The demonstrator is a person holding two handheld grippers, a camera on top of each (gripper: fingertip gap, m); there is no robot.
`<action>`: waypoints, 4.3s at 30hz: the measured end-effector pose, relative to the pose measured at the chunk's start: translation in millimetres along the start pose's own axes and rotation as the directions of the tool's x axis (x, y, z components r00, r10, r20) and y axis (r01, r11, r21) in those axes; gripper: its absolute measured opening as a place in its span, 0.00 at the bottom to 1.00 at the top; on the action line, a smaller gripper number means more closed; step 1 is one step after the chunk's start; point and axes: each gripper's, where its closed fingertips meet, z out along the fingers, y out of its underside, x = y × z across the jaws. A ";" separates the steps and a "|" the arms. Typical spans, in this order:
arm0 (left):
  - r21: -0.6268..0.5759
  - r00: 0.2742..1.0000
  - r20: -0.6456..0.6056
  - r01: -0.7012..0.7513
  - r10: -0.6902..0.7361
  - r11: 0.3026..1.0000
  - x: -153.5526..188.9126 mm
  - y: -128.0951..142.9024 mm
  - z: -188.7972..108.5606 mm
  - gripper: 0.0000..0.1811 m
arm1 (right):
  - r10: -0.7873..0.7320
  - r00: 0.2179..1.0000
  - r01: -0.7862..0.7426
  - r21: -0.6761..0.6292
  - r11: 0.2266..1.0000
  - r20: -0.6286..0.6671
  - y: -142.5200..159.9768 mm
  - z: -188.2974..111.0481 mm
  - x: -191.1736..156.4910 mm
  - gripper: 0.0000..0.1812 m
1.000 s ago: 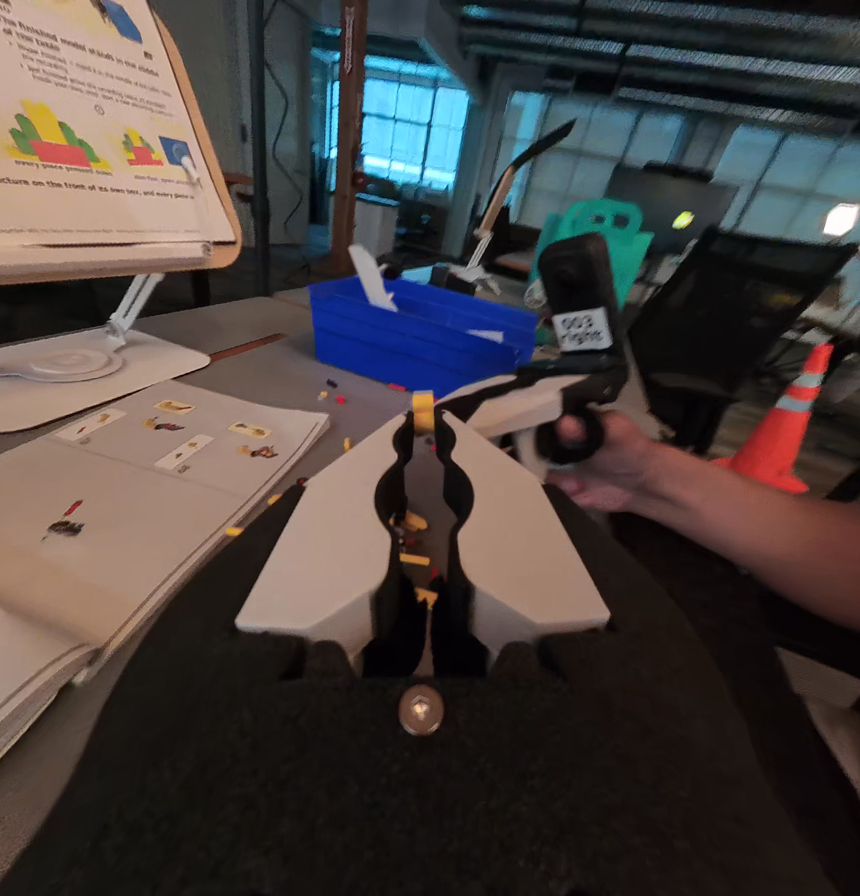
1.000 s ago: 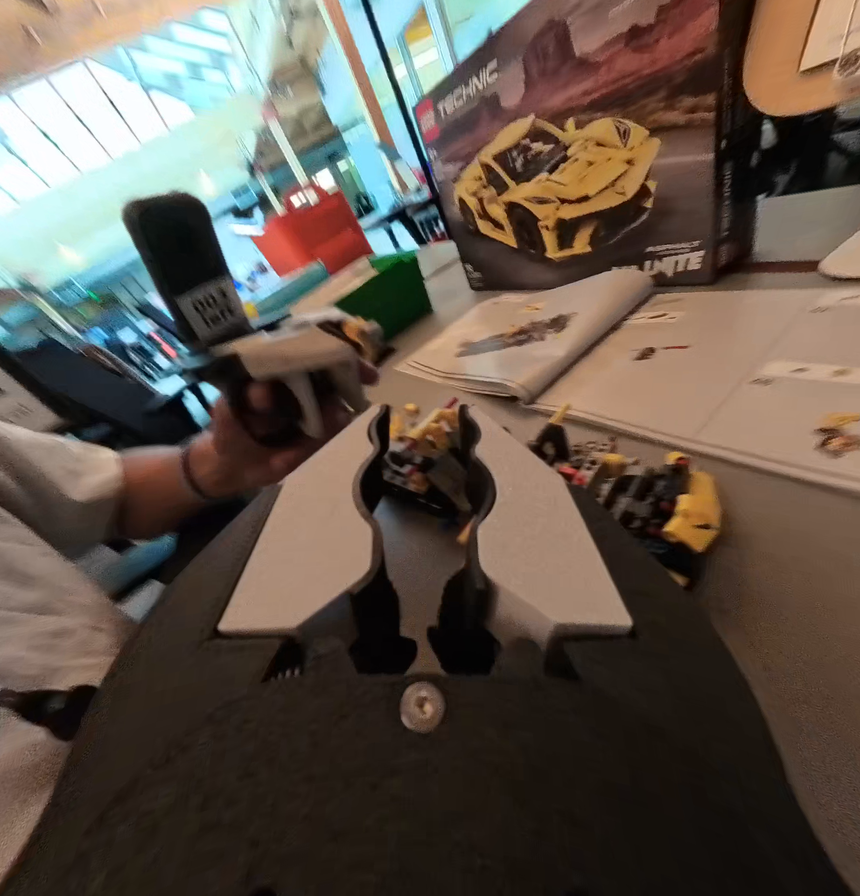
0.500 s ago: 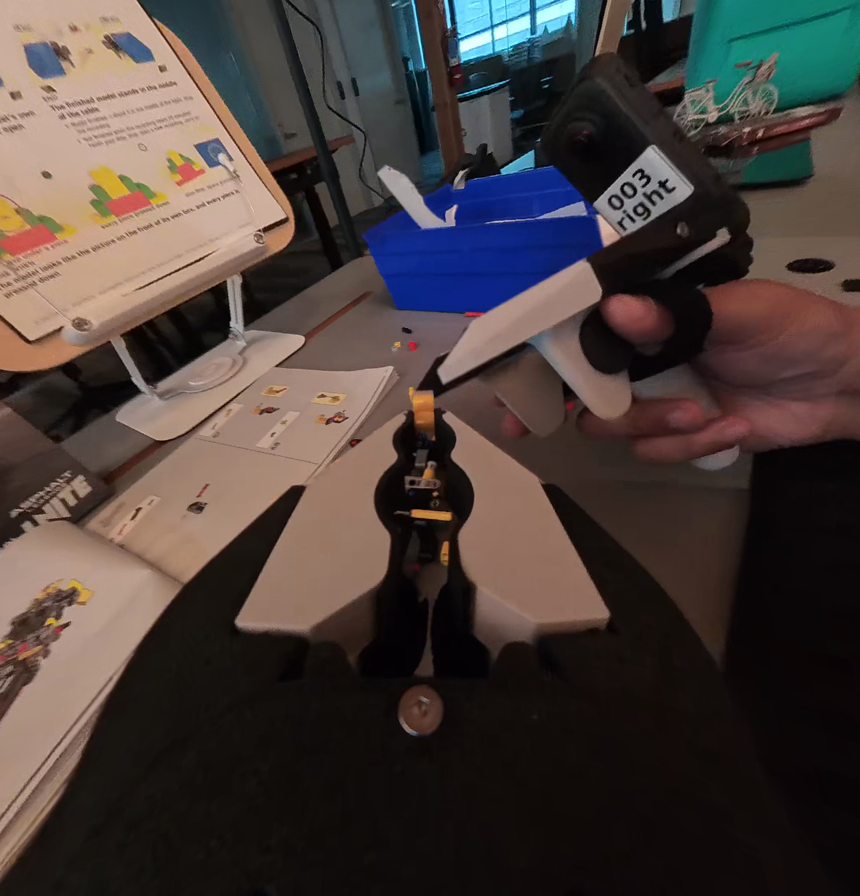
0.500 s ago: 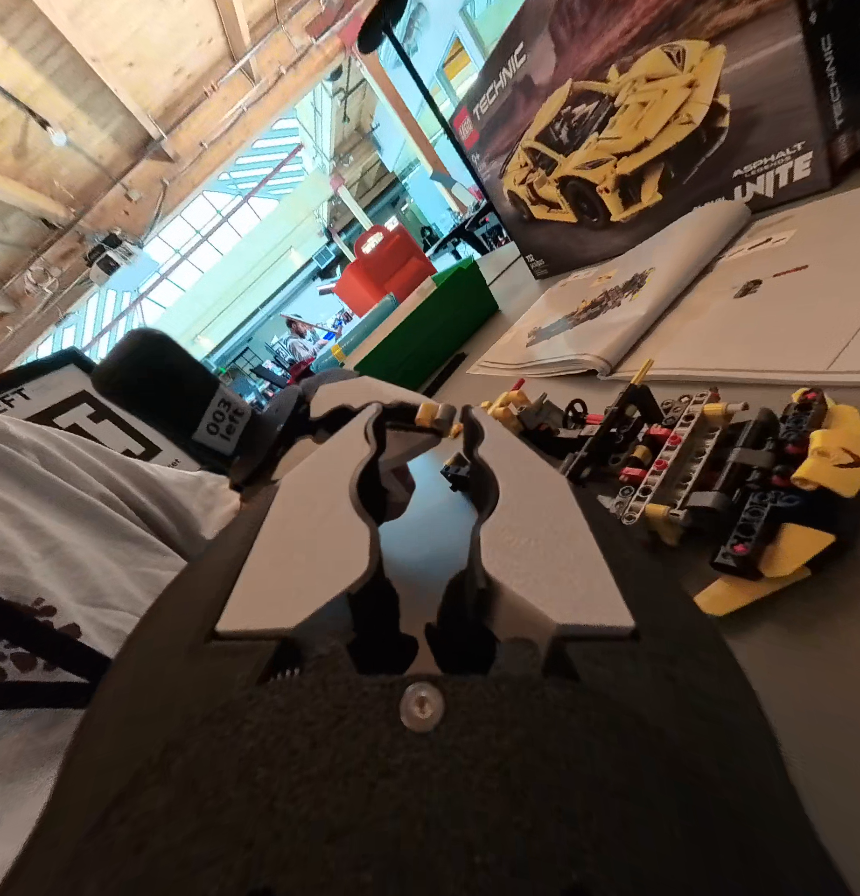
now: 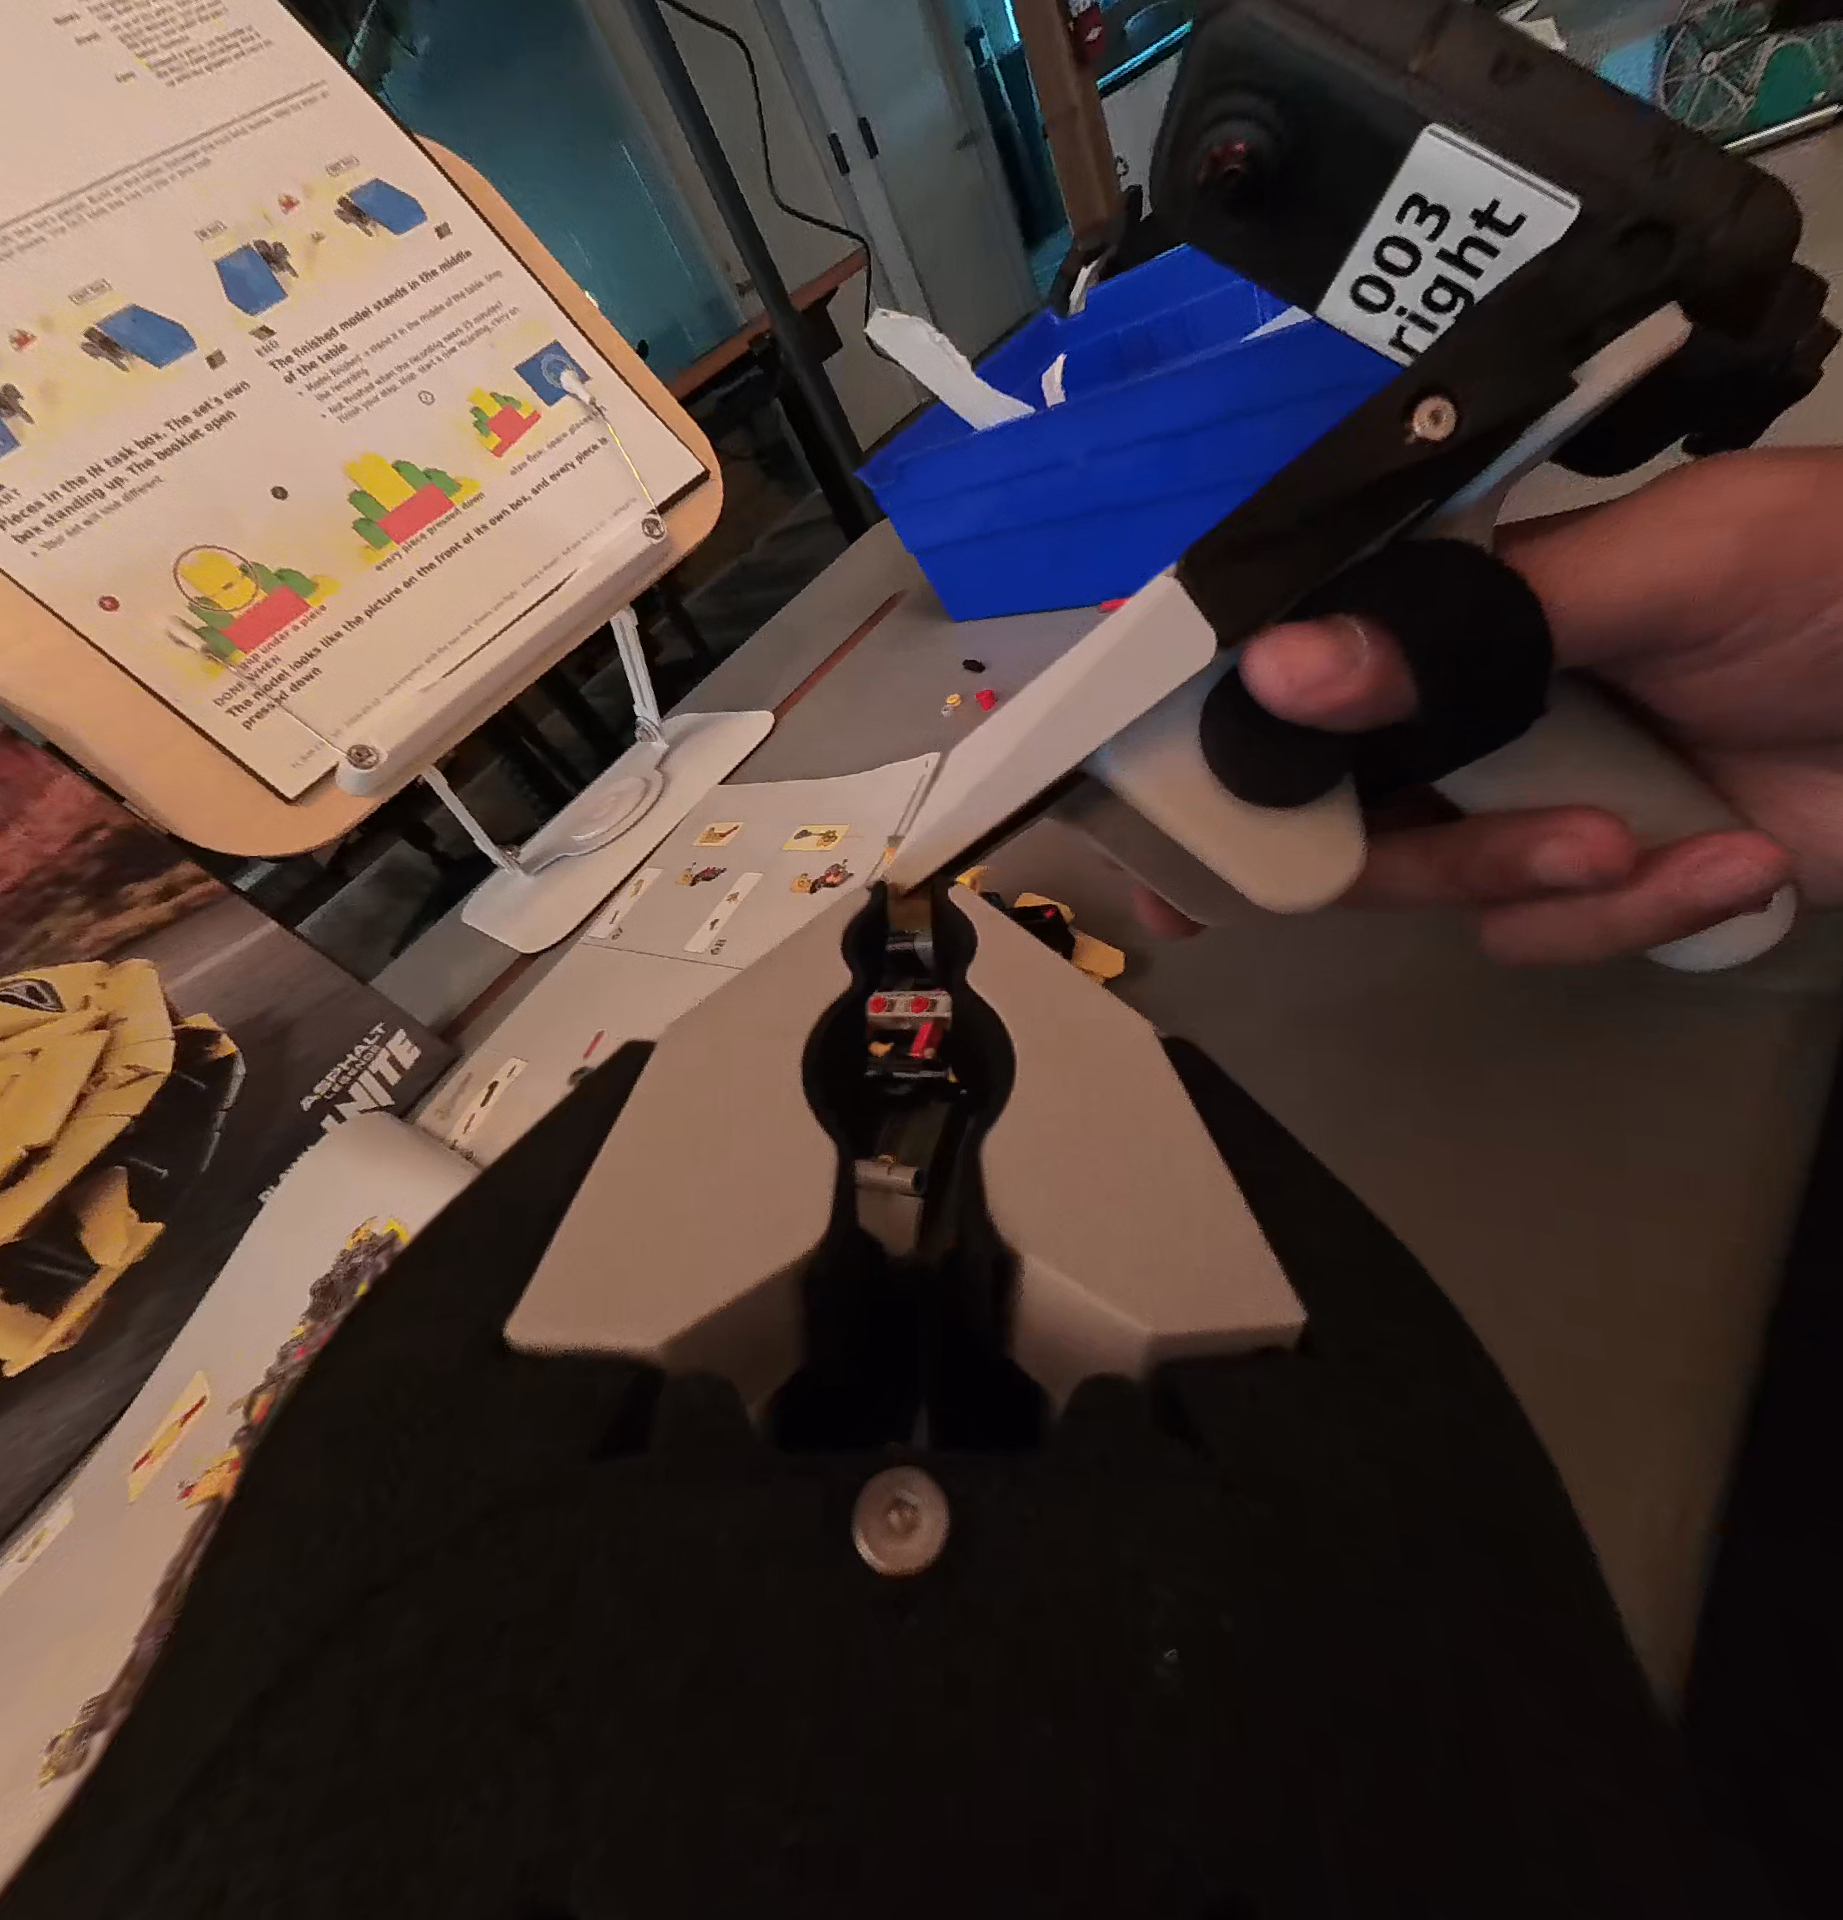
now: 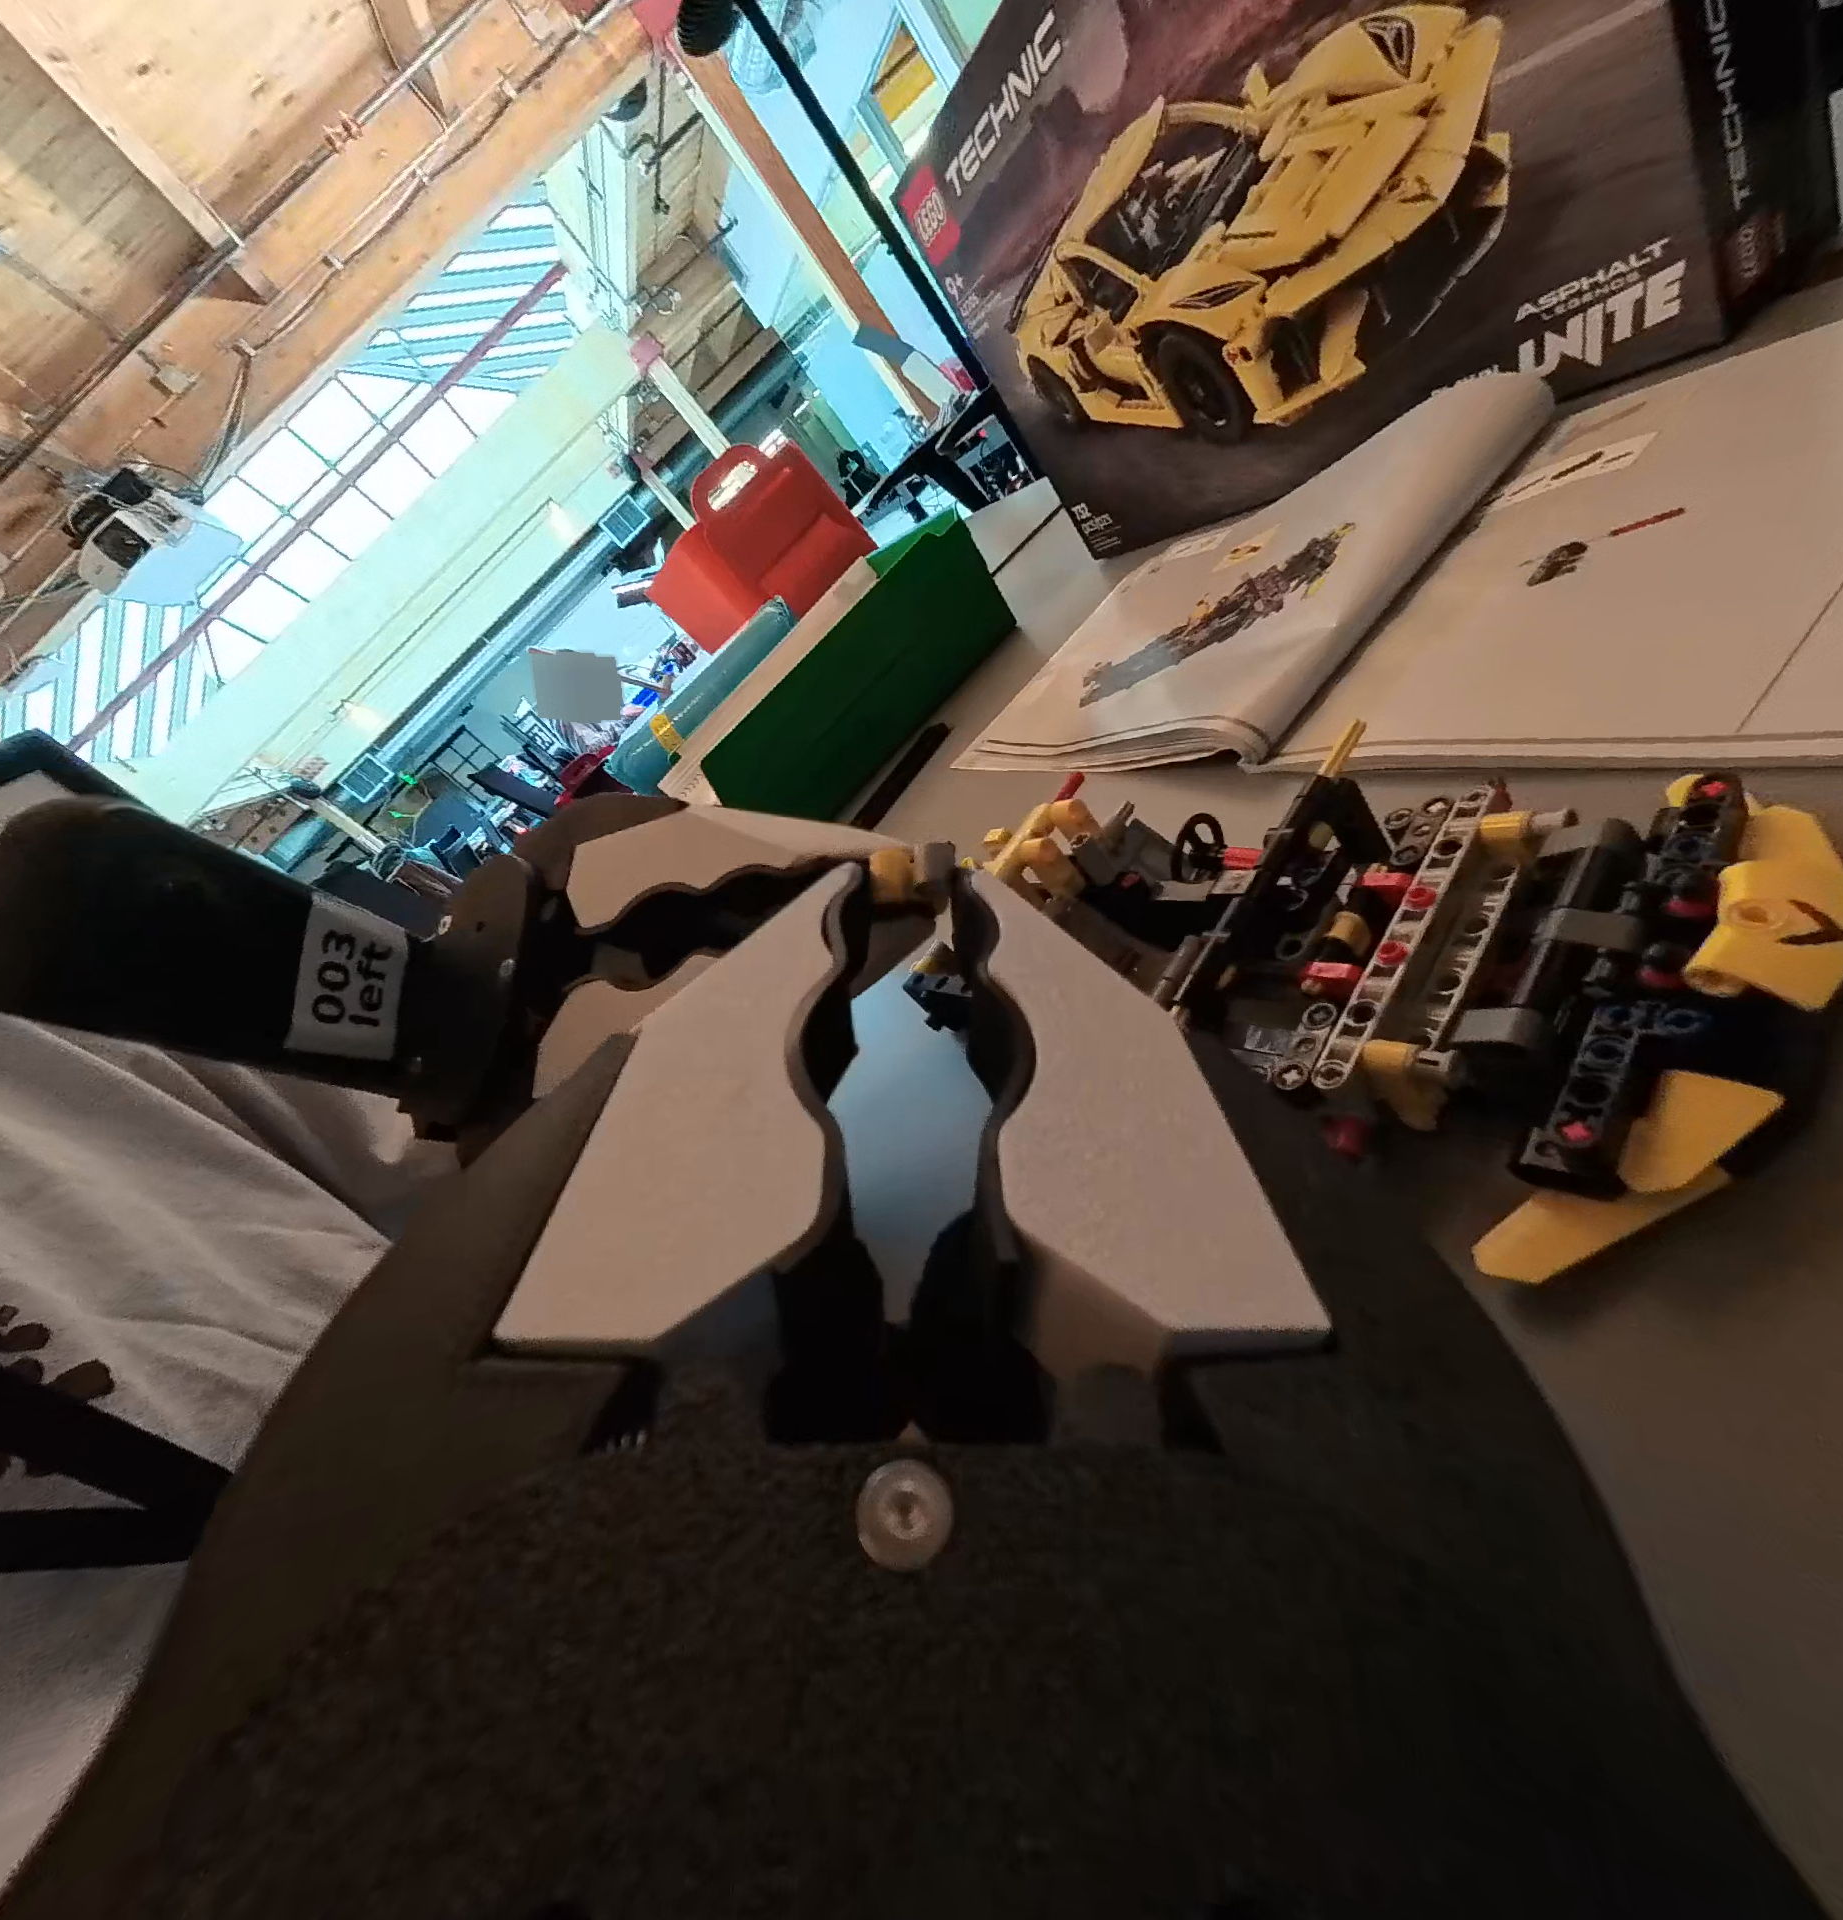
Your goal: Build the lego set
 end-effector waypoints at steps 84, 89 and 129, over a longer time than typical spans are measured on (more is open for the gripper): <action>-0.510 0.595 -0.528 0.347 -0.605 0.787 45.9 60.0 -28.3 0.14 | -0.558 0.827 0.422 -0.585 0.693 -0.066 86.4 -19.8 40.8 0.02; -0.500 0.578 -0.496 0.420 -0.648 0.757 36.9 55.7 -23.9 0.14 | -0.550 0.830 0.448 -0.477 0.757 -0.092 61.6 -25.8 27.7 0.02; -0.506 -0.305 -0.665 0.855 -0.682 0.111 -16.4 -28.8 -44.7 0.04 | -0.642 0.756 0.609 -0.221 0.762 -0.128 2.5 -9.2 -42.1 0.23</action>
